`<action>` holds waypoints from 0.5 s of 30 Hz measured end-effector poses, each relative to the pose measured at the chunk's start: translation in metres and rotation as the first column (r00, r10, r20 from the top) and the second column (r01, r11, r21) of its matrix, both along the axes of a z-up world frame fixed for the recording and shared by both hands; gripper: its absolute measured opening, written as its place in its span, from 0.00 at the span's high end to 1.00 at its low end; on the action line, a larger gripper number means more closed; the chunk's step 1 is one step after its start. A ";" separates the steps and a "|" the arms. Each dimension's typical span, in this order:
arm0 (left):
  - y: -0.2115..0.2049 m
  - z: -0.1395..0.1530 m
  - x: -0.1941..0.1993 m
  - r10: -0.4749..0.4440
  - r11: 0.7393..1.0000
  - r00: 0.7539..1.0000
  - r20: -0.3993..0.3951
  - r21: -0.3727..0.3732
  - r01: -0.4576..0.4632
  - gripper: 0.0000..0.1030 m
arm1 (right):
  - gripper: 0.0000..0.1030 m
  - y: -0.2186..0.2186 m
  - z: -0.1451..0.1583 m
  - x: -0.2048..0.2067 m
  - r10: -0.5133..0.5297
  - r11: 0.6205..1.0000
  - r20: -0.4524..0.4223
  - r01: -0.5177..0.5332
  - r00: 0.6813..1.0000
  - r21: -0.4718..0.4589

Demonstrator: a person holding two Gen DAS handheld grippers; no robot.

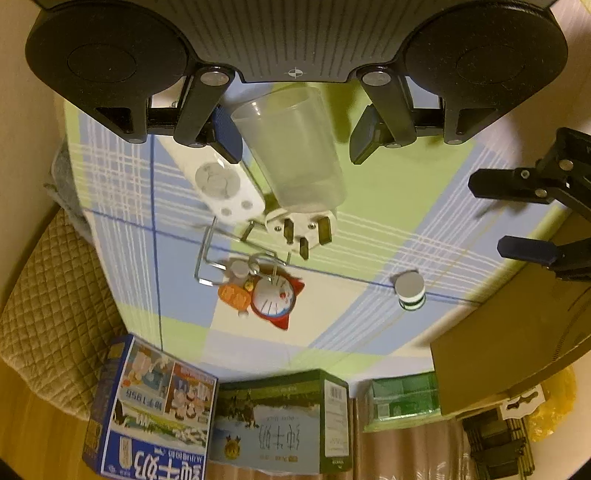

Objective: Organize rigid objects
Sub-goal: 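Grasp the clear plastic cup with the right gripper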

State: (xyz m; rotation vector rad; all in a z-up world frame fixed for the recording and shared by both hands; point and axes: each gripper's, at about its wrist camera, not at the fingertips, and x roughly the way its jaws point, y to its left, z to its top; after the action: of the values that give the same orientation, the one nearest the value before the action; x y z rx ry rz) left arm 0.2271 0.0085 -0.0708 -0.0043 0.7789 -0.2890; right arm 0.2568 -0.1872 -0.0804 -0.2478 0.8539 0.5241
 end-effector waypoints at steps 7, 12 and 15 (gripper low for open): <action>0.004 -0.001 0.003 0.015 1.000 1.000 -0.007 -0.011 -0.015 0.19 | 0.40 0.001 0.003 -0.005 -0.006 0.999 -0.040 0.007 0.999 0.049; 0.004 -0.002 0.003 0.019 1.000 1.000 -0.010 -0.006 -0.019 0.19 | 0.50 0.008 -0.001 -0.009 0.006 1.000 -0.049 -0.005 0.999 0.017; 0.006 -0.002 0.004 0.032 0.999 0.999 -0.009 0.000 -0.032 0.19 | 0.51 0.012 -0.001 -0.011 0.004 1.000 -0.063 -0.003 0.998 0.023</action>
State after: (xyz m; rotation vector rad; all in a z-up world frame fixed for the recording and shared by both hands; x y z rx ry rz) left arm 0.2307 0.0145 -0.0732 -0.0179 0.7873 -0.2587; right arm 0.2458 -0.1750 -0.0815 -0.2125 0.9084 0.5469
